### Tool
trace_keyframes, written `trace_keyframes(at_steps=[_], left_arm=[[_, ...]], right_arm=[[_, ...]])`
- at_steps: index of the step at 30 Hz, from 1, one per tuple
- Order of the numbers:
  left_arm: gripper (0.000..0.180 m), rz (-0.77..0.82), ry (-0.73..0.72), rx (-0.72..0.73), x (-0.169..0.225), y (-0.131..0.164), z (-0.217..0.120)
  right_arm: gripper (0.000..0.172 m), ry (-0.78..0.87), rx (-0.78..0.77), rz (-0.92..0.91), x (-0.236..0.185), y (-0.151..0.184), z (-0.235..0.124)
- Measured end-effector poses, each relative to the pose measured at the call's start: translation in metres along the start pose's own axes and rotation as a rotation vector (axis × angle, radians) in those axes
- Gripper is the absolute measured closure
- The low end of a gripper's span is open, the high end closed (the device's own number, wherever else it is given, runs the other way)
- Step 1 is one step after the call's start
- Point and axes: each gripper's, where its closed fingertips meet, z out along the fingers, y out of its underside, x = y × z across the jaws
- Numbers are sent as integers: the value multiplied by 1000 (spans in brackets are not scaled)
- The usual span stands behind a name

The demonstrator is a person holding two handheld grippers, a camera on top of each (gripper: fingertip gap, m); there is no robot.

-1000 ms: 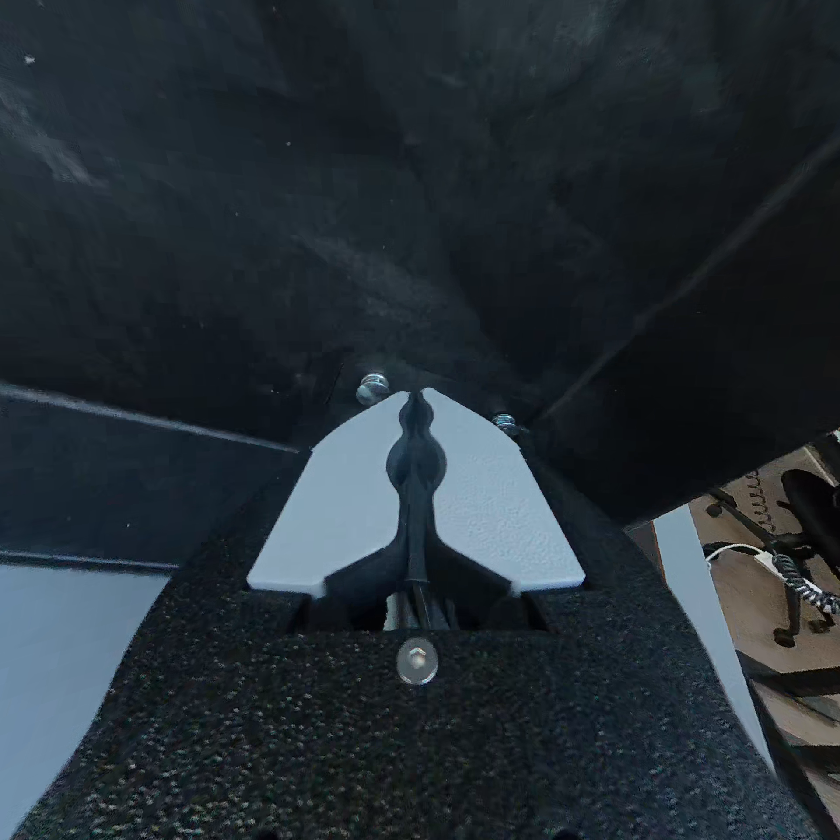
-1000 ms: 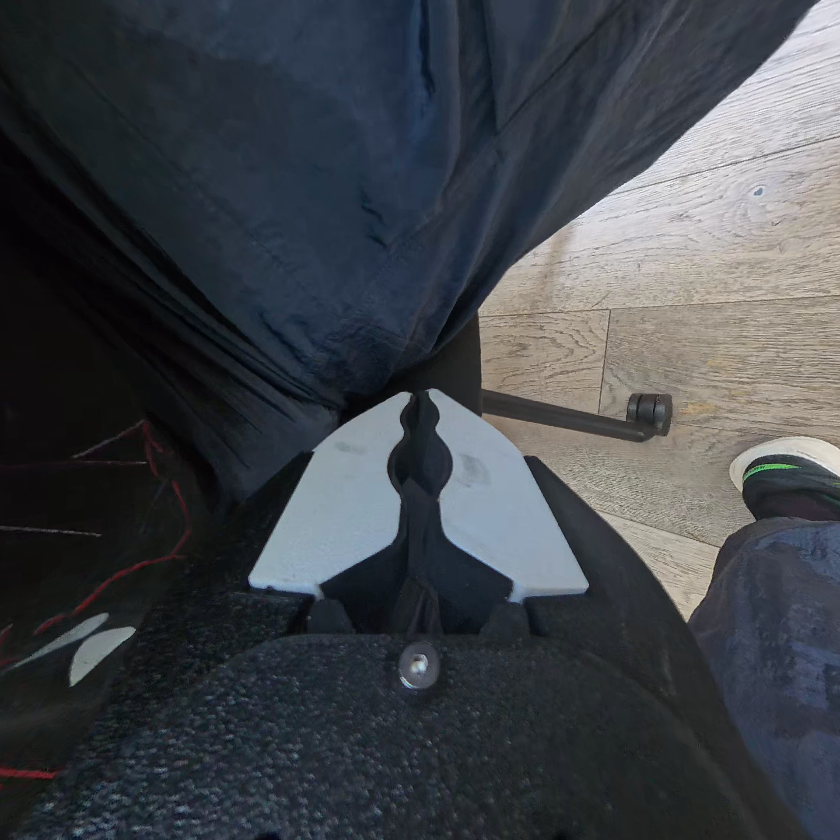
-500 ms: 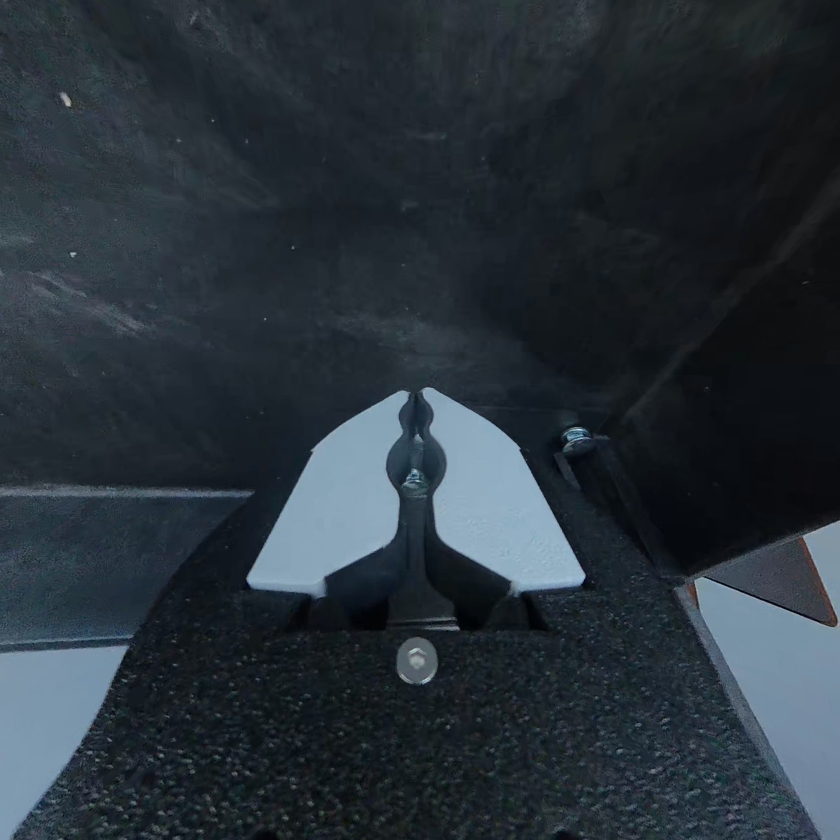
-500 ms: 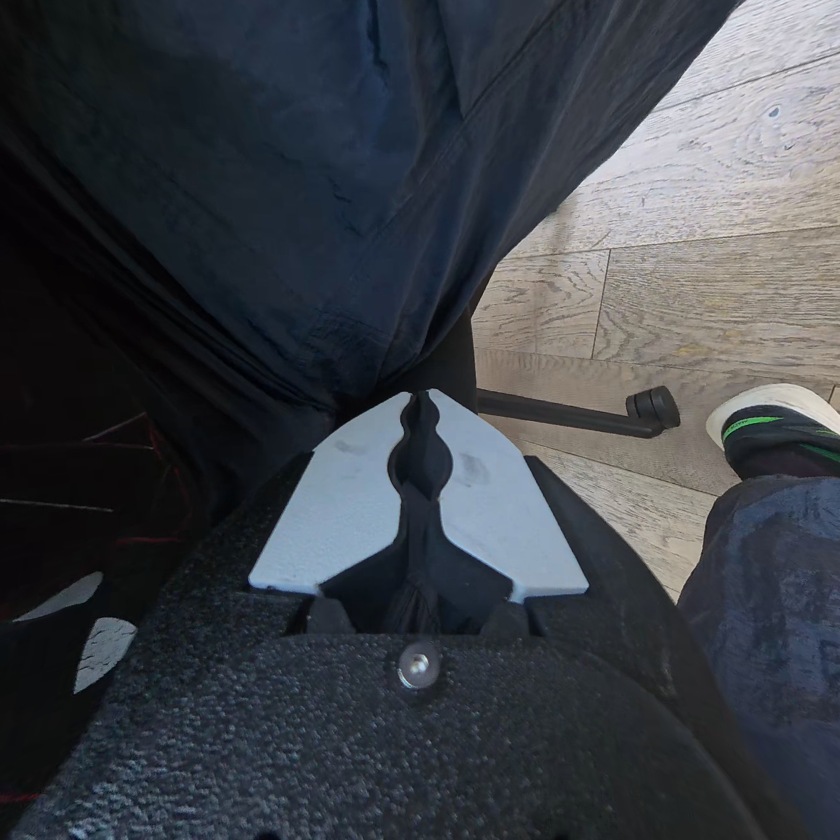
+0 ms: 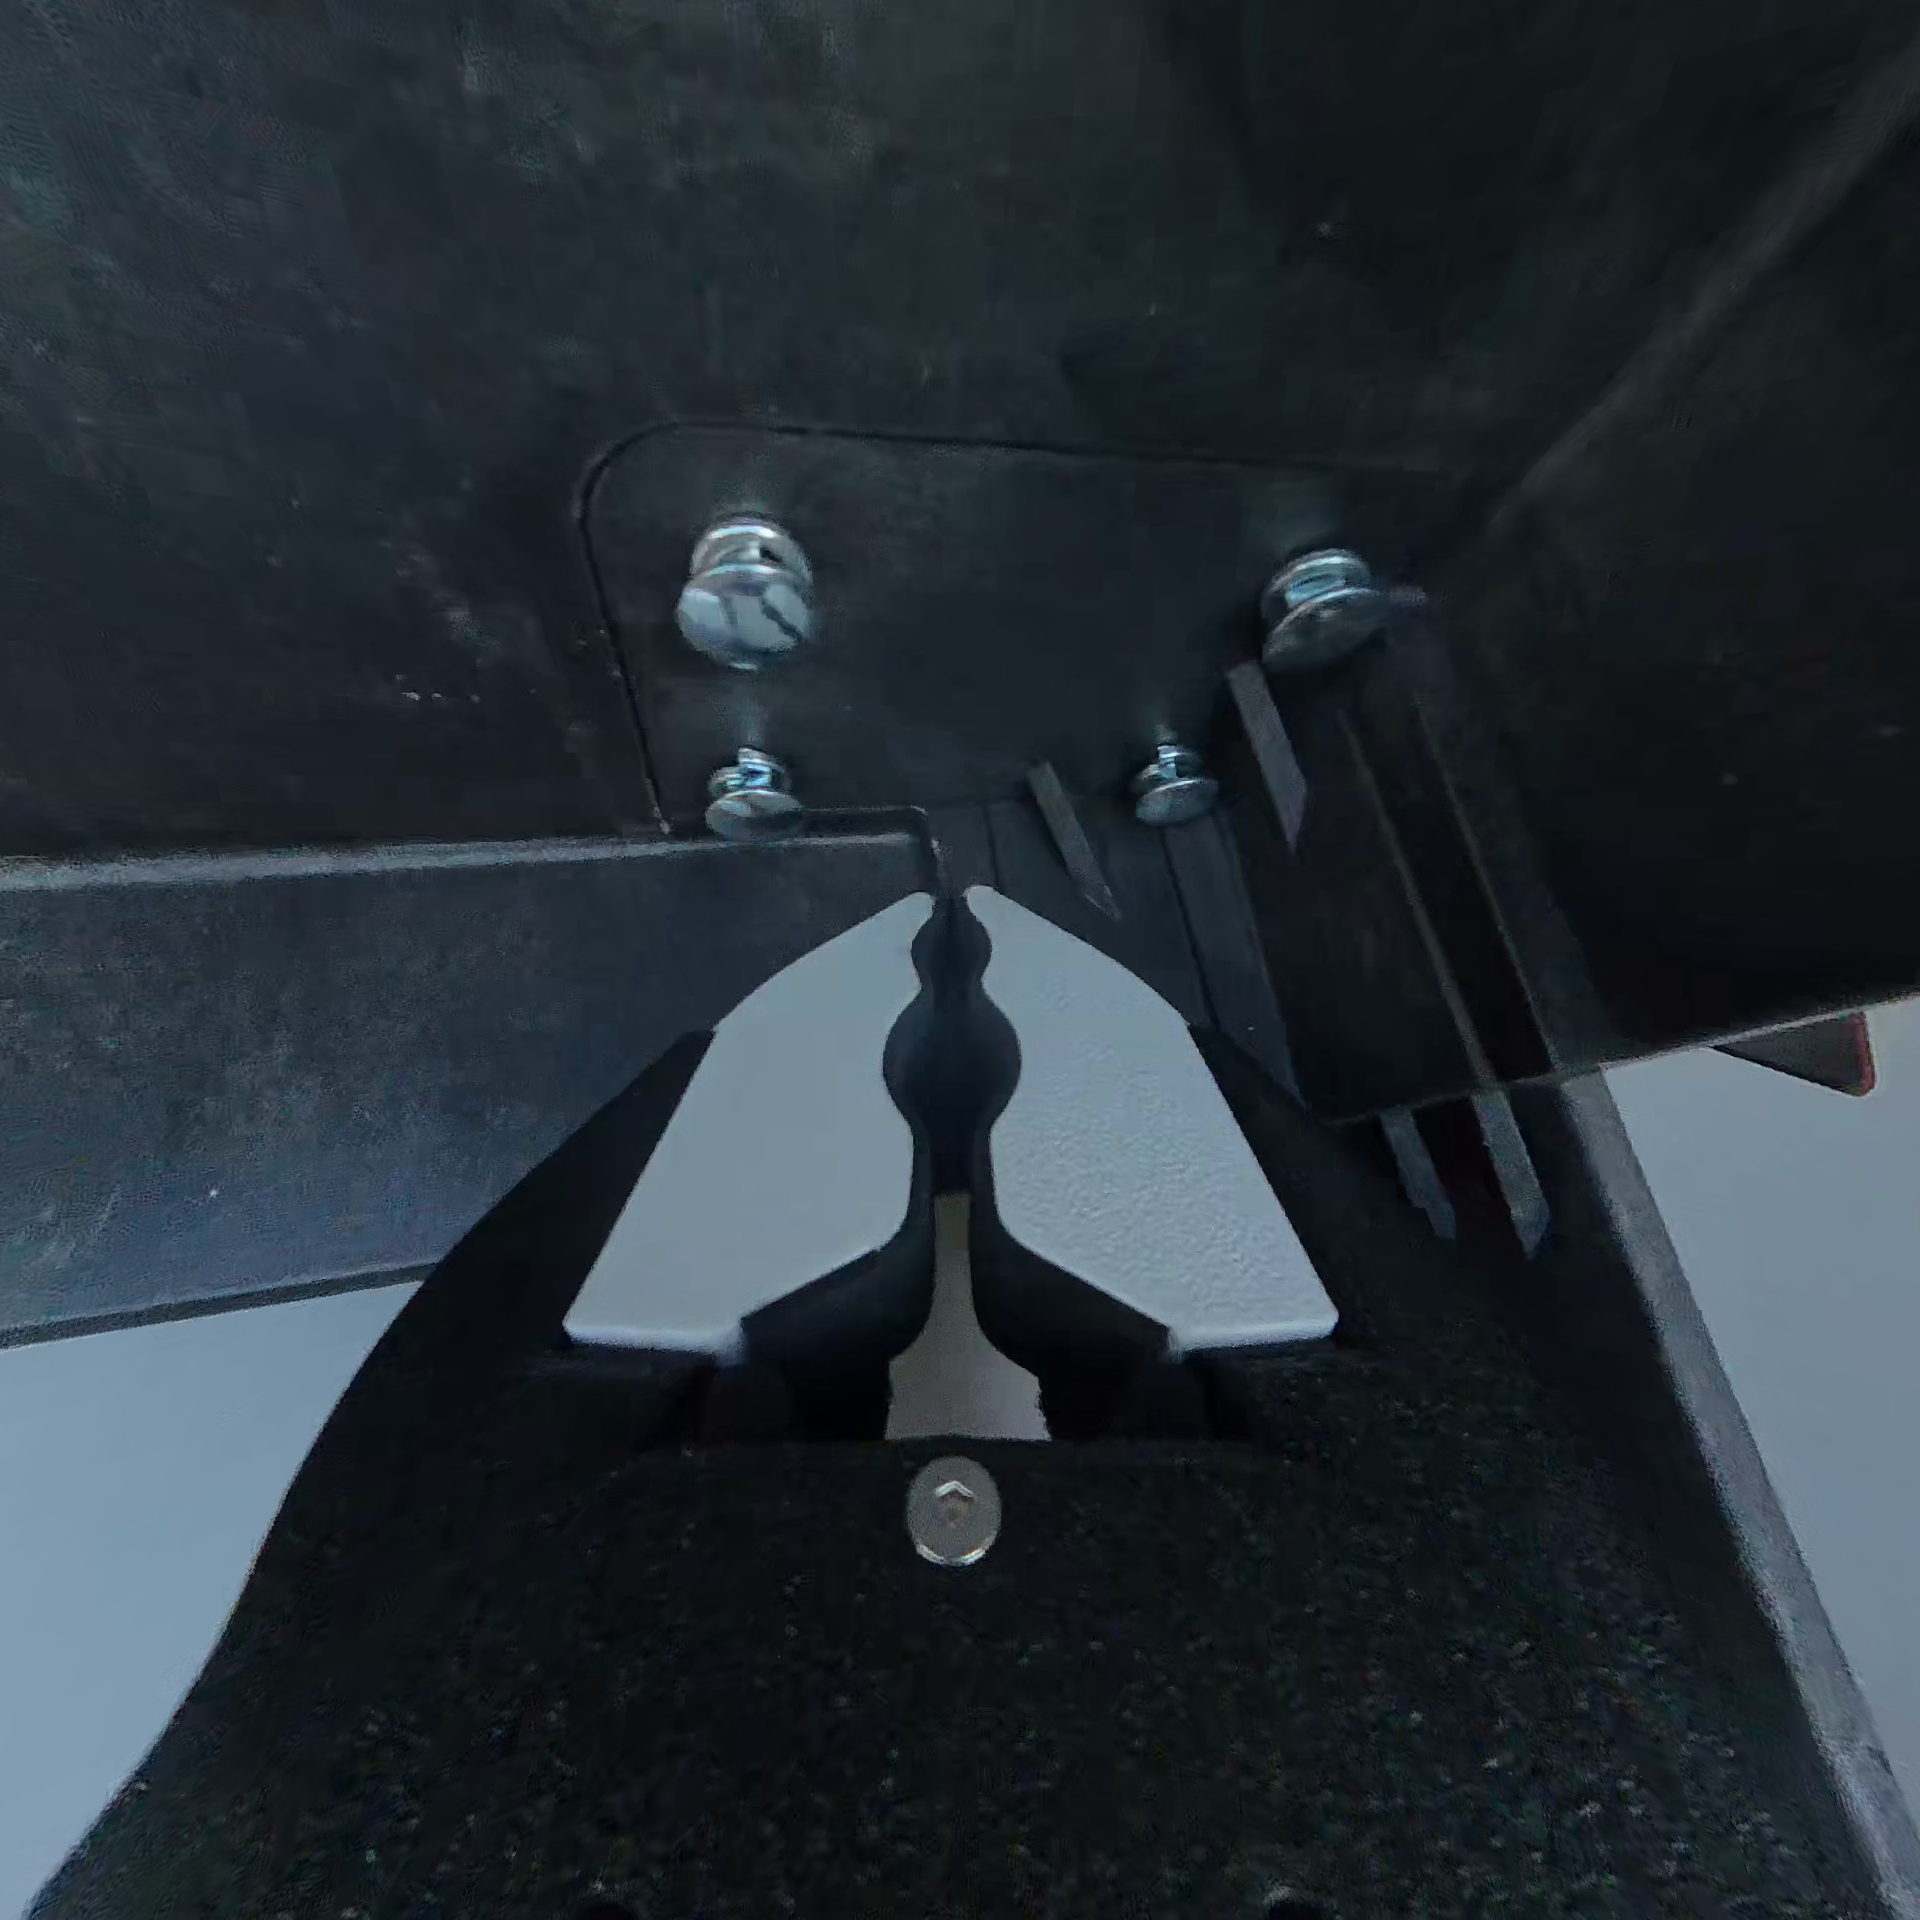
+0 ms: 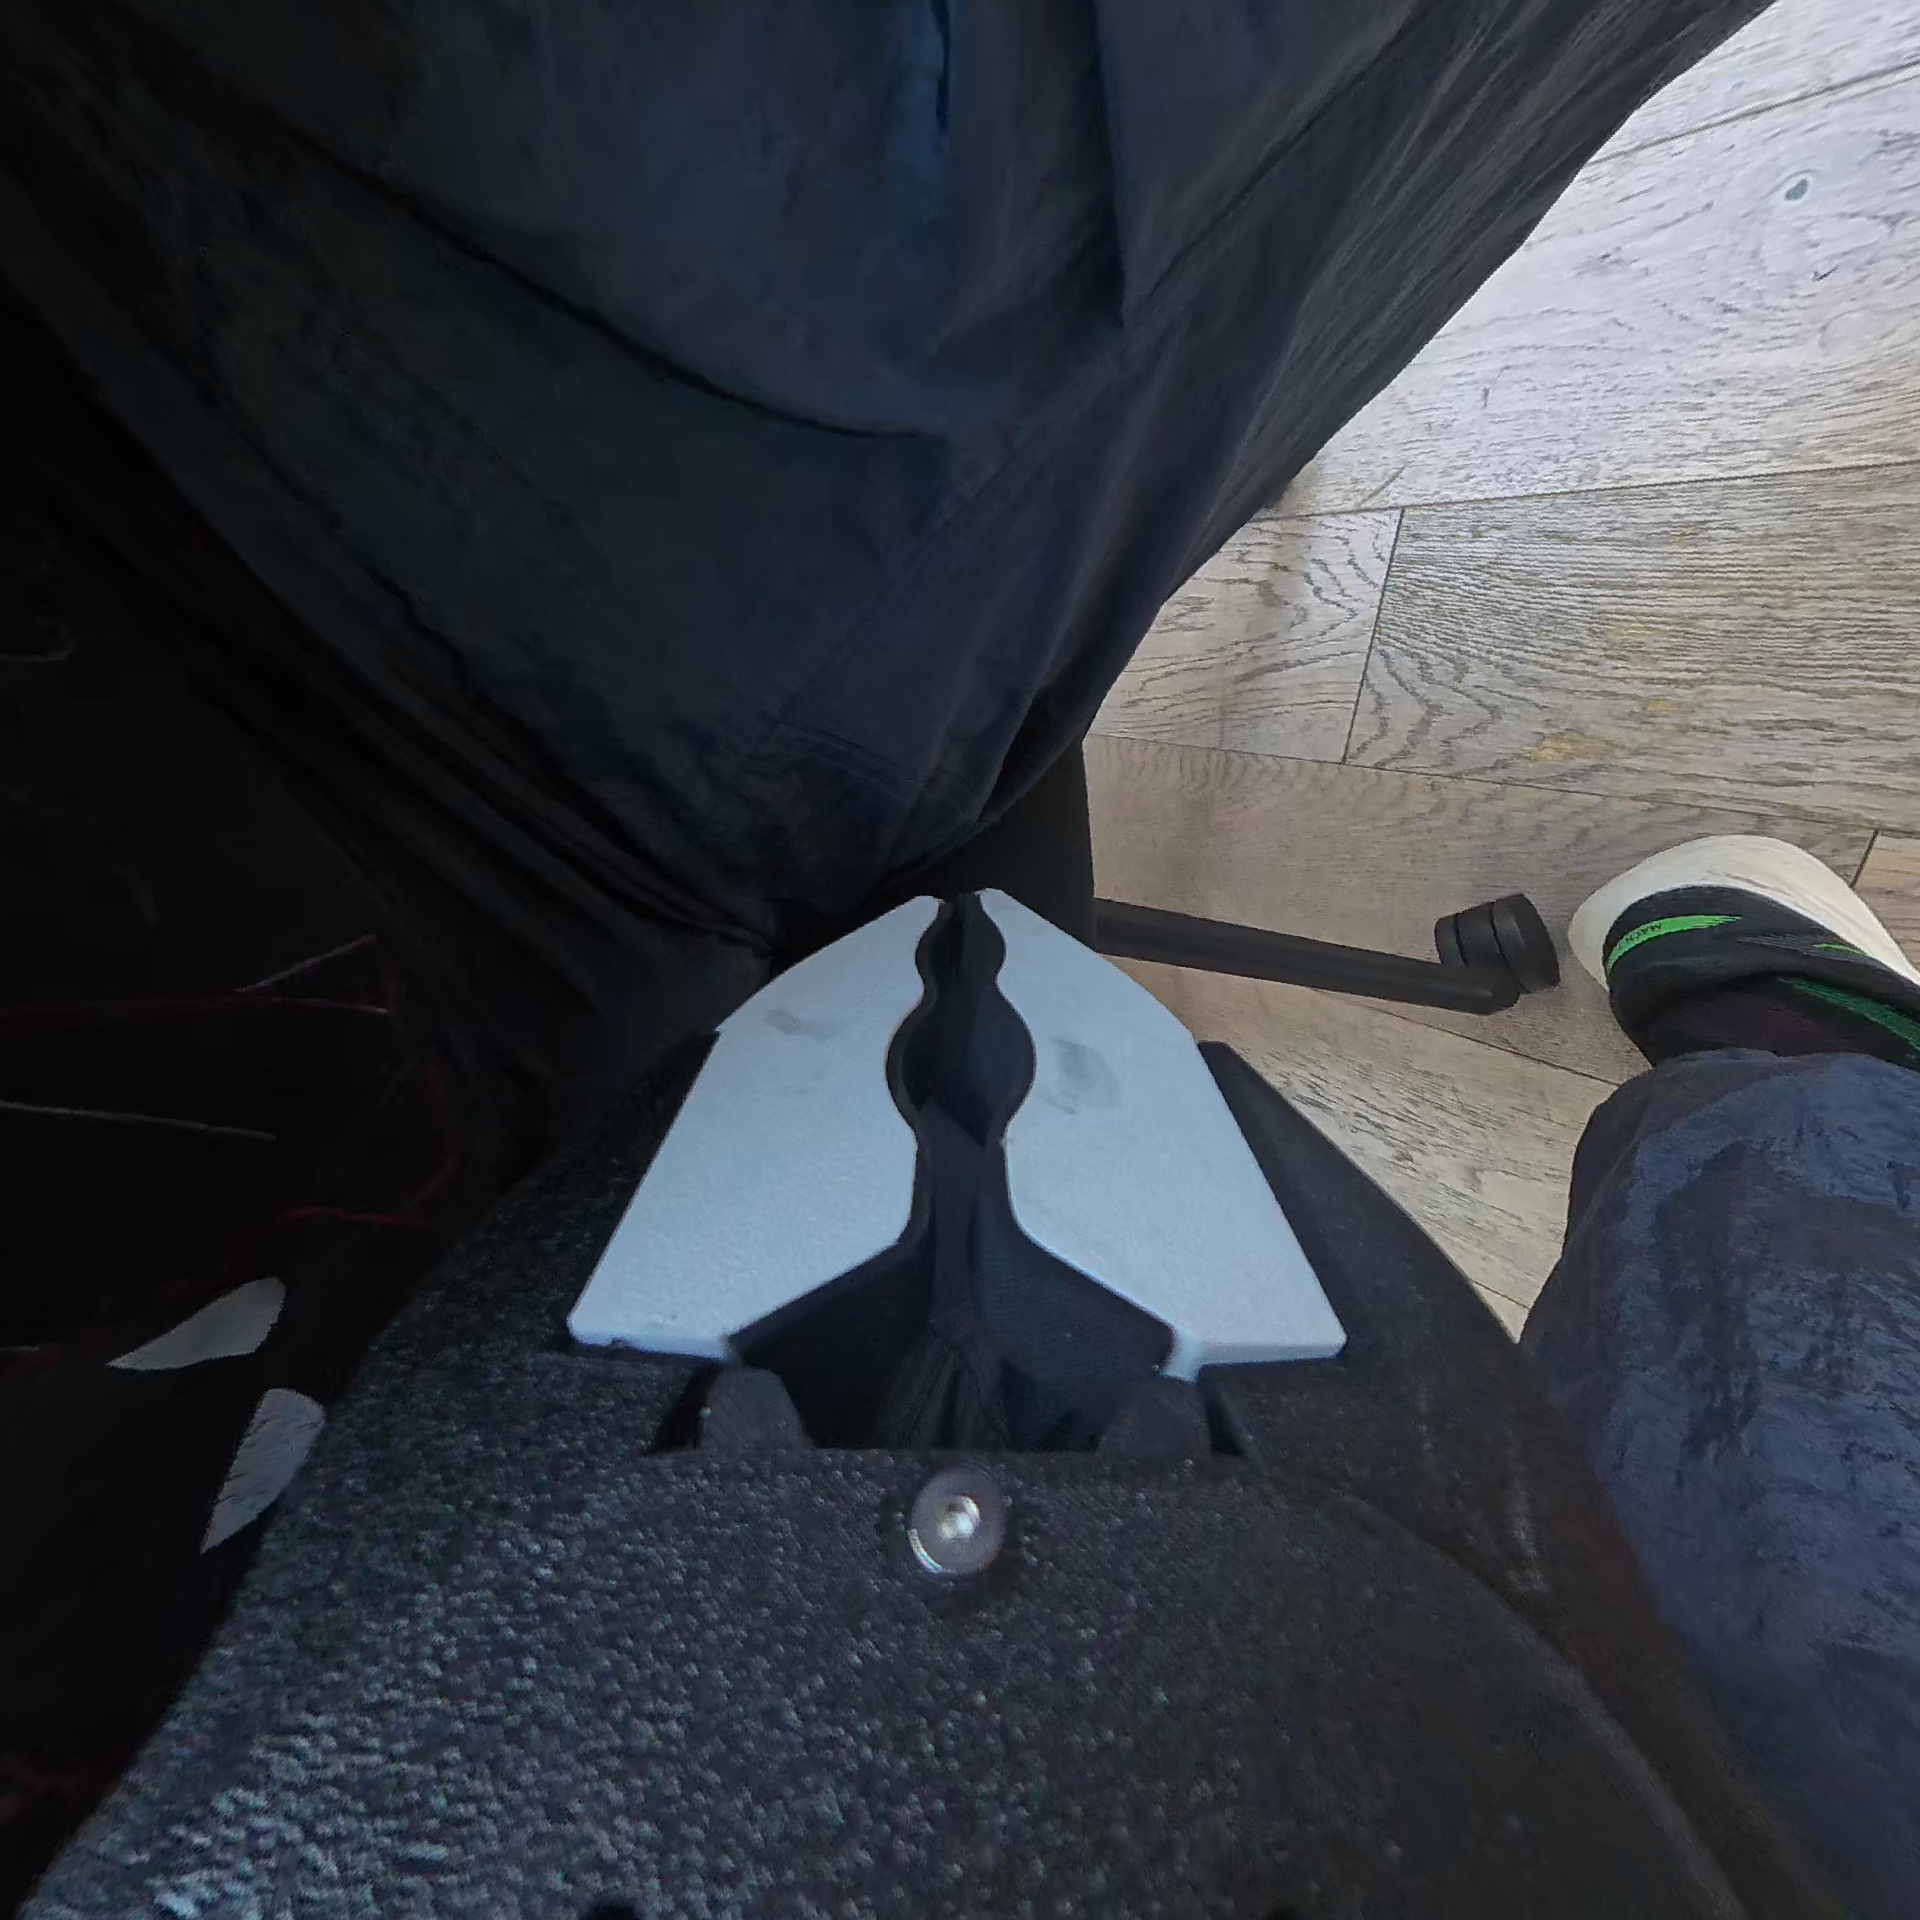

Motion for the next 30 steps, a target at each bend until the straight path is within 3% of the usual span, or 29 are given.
trace_keyframes(at_steps=[8,17,24,27,30], left_arm=[[180,99,5,-30,5,-9,5],[180,164,23,-161,12,27,-30],[180,174,30,-151,17,20,-21],[180,103,-52,-122,-9,29,-45],[180,-84,-235,20,-78,12,-84]], right_arm=[[172,-5,-14,-13,2,5,-1],[172,-9,2,0,3,10,-3],[172,-19,-9,-7,3,8,-1],[172,-28,10,9,4,10,-2],[172,-40,7,11,2,13,-1]])
